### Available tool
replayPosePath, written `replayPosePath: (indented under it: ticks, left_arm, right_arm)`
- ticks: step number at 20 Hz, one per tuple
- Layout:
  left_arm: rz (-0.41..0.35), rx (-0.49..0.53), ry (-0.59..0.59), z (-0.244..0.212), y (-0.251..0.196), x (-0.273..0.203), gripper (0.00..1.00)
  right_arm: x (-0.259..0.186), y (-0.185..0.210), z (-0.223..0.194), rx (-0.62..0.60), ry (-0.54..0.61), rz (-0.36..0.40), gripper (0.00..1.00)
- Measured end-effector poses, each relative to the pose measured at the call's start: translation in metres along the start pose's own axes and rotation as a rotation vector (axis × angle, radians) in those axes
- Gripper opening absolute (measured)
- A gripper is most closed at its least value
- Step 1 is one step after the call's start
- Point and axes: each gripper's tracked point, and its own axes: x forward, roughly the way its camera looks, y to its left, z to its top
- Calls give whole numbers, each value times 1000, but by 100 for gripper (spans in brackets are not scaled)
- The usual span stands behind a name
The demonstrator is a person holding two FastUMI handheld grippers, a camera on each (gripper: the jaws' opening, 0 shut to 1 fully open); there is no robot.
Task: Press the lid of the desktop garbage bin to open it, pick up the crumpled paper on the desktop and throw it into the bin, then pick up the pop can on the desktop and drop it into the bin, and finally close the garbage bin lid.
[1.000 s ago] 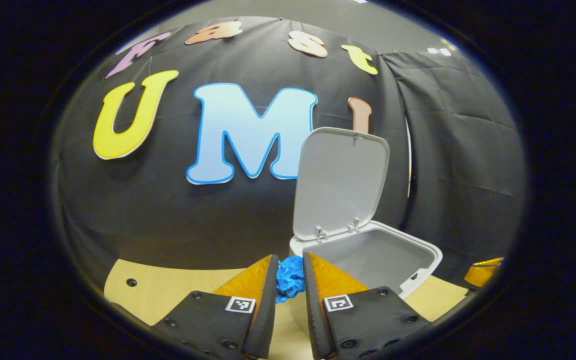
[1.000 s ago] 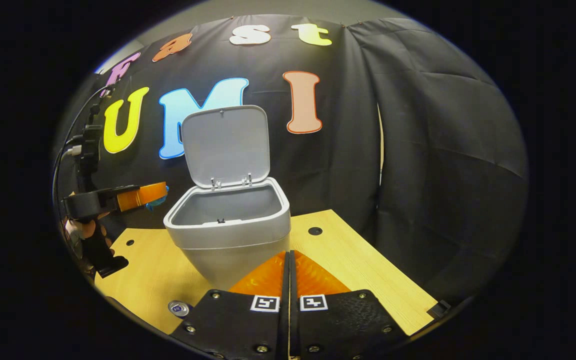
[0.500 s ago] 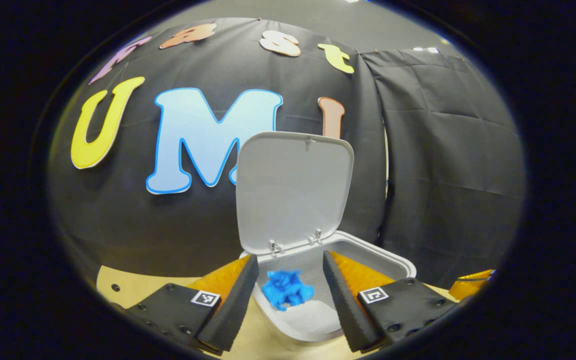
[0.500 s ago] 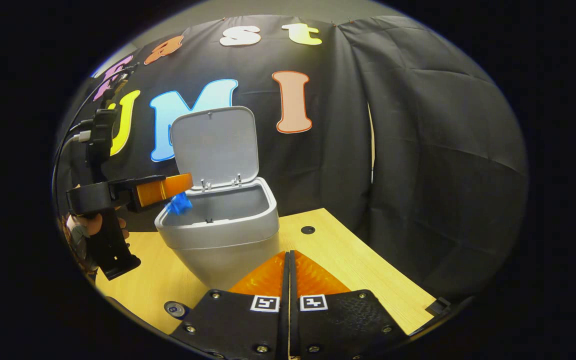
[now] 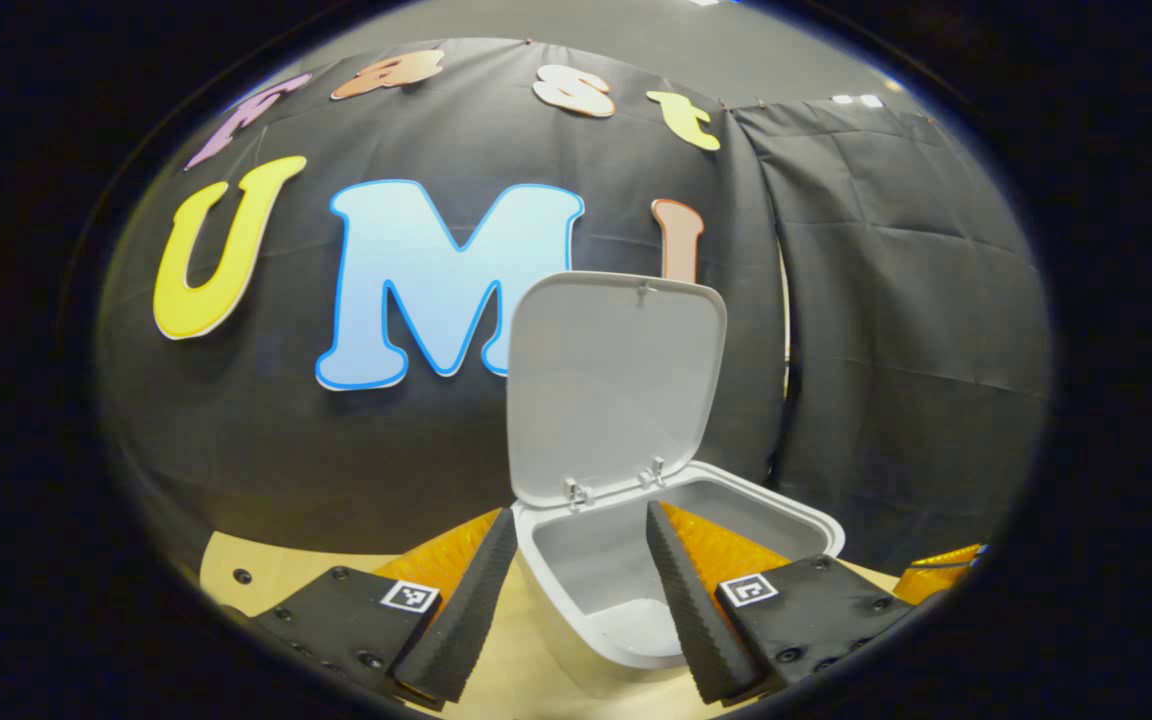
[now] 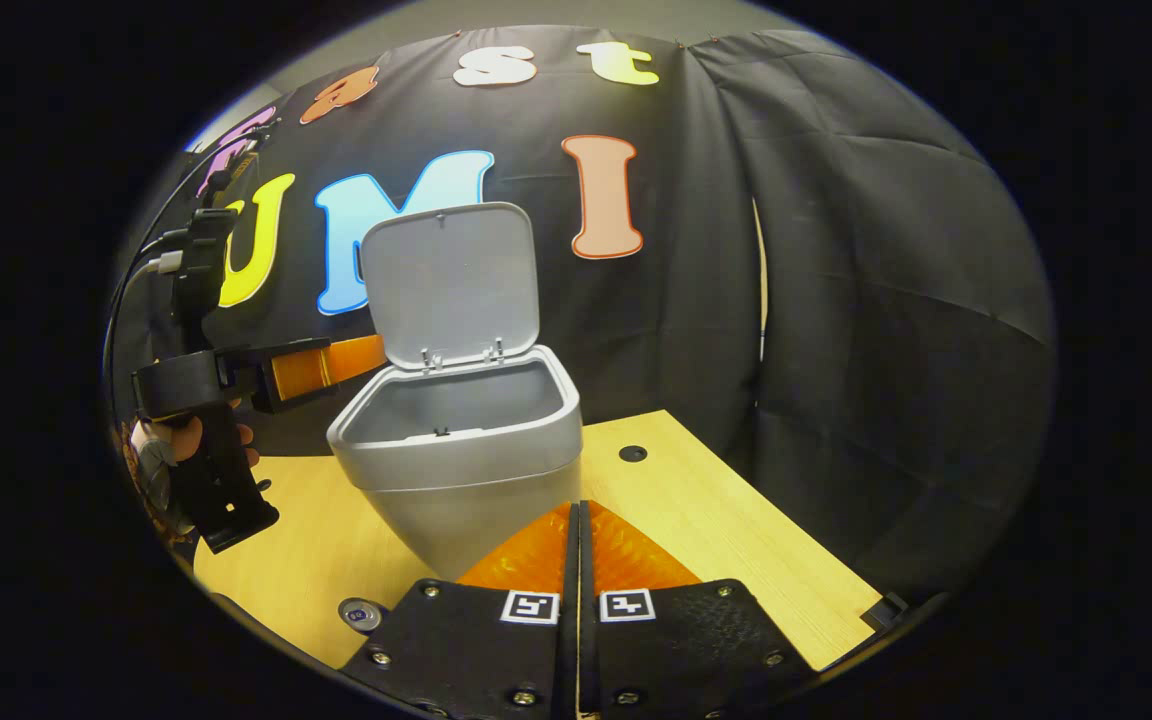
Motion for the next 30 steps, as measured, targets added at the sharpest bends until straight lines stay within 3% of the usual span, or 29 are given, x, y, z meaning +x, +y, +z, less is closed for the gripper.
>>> replayPosePath:
  ticks: [20,24,29,30]
  left_arm:
    - [305,-56,-1,-14,148,-105,89]
    - [355,-68,-3,-19,169,-128,87]
    - [413,-77,1,-26,193,-154,88]
    - [422,-80,1,-26,196,-159,89]
  right_arm:
    - [9,116,-32,-93,87,269,1]
    - [6,131,-37,-113,108,304,5]
    - [10,149,-46,-133,127,340,43]
    - [10,151,-47,-137,131,347,58]
